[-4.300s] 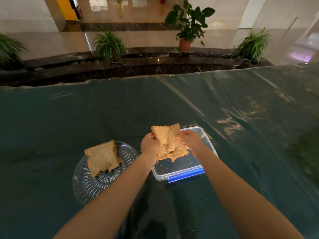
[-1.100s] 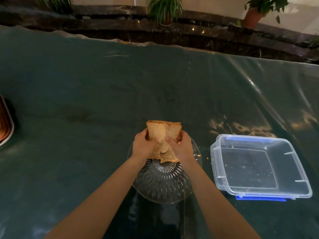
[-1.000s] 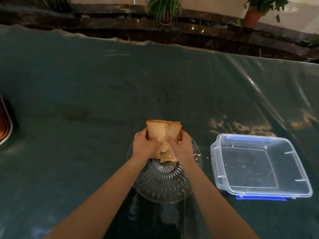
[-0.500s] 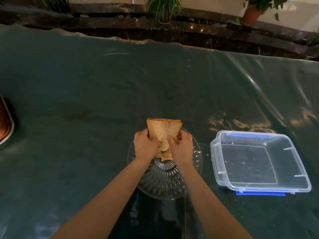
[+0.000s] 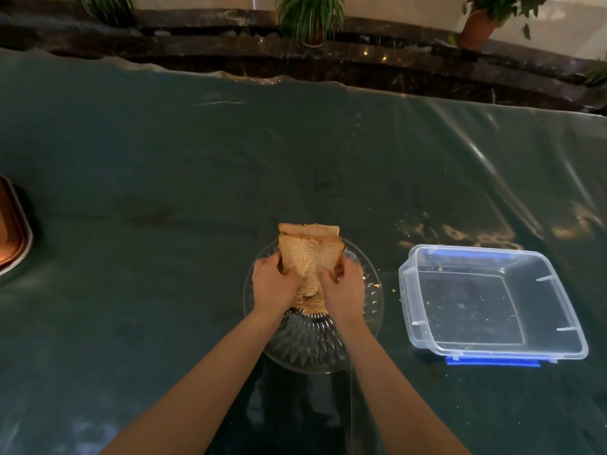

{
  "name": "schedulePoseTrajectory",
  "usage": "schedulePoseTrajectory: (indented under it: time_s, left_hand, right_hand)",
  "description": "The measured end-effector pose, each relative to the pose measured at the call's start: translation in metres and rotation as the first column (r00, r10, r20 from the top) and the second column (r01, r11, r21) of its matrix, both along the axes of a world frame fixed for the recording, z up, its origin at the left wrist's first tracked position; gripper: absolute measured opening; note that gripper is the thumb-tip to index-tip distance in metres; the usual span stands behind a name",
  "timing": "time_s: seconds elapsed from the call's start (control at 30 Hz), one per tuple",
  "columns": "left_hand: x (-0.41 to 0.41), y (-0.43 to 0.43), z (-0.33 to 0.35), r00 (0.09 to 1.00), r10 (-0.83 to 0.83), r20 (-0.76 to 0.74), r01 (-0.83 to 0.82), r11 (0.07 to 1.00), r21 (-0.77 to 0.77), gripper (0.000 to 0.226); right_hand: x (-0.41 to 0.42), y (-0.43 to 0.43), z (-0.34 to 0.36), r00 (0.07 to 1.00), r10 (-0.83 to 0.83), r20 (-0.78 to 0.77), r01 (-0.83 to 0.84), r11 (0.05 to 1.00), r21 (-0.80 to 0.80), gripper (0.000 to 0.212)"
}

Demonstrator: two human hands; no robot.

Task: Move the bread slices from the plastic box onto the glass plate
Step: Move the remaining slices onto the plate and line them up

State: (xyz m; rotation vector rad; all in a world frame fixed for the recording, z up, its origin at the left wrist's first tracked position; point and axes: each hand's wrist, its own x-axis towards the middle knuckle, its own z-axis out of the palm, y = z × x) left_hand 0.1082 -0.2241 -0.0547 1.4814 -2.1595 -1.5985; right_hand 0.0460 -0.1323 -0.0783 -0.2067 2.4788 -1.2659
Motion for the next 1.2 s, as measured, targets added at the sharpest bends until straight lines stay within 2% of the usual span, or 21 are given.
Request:
schedulePoseTrajectory:
  time_s: [0.23, 0.43, 0.63, 0.83, 1.2]
  left_hand:
    - [-0.002, 0.004, -0.005, 0.999, -0.012, 0.045, 0.013, 1.000, -0.015, 0.038]
    - [0.001, 0.009, -0.008, 0.997, 0.004, 0.079, 0.004, 0.996, -0.094, 0.048]
    - [0.002, 0.009, -0.006, 0.997, 0.013, 0.083, -0.004, 0.995, -0.102, 0.047]
    - [0.011, 0.012, -0.007, 0.995, -0.002, 0.095, 0.013, 0.994, -0.109, 0.046]
    - [0.016, 0.012, -0.013, 0.993, -0.039, 0.112, 0.053, 0.991, -0.124, 0.050]
  right_hand:
    - [0.002, 0.003, -0.007, 1.000, 0.009, -0.003, -0.009, 1.000, 0.006, 0.030]
    - [0.013, 0.007, -0.006, 0.999, -0.036, -0.027, 0.036, 0.999, 0.023, 0.050]
    - [0.016, 0.006, -0.002, 0.996, -0.019, -0.082, 0.025, 0.997, 0.073, 0.045]
    - [0.022, 0.010, 0.000, 0.996, -0.027, -0.085, 0.031, 0.998, 0.051, 0.038]
    - [0.026, 0.013, -0.005, 0.999, -0.028, -0.043, 0.032, 0.996, 0.088, 0.043]
